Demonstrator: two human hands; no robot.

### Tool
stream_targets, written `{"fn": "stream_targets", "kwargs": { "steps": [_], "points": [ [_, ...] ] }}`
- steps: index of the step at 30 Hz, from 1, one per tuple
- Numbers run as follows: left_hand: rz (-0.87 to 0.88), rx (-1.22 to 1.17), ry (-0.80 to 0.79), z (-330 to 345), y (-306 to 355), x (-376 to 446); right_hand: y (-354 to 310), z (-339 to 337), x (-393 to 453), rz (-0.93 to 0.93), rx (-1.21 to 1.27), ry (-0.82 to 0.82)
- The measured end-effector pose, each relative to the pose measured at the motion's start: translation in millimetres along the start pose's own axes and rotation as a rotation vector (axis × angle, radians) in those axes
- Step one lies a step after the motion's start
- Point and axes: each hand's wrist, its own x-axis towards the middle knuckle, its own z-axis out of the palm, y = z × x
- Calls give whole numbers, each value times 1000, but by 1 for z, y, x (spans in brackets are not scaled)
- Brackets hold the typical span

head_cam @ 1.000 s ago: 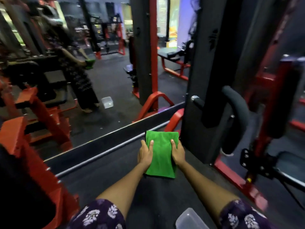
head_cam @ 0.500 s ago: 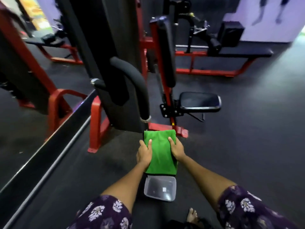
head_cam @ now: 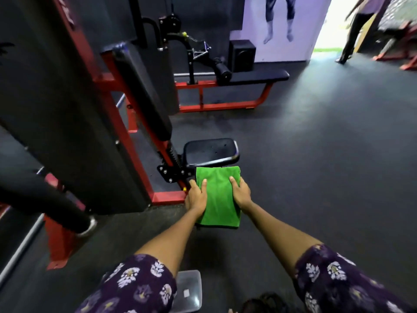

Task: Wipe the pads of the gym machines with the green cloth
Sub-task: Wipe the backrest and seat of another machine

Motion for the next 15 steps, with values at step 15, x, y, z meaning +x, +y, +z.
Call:
{"fn": "stream_targets", "kwargs": {
  "steps": [15],
  "points": [
    [116, -136, 362, -18, 90, 166, -105, 21, 184, -195, 51, -140]
  ]
}}
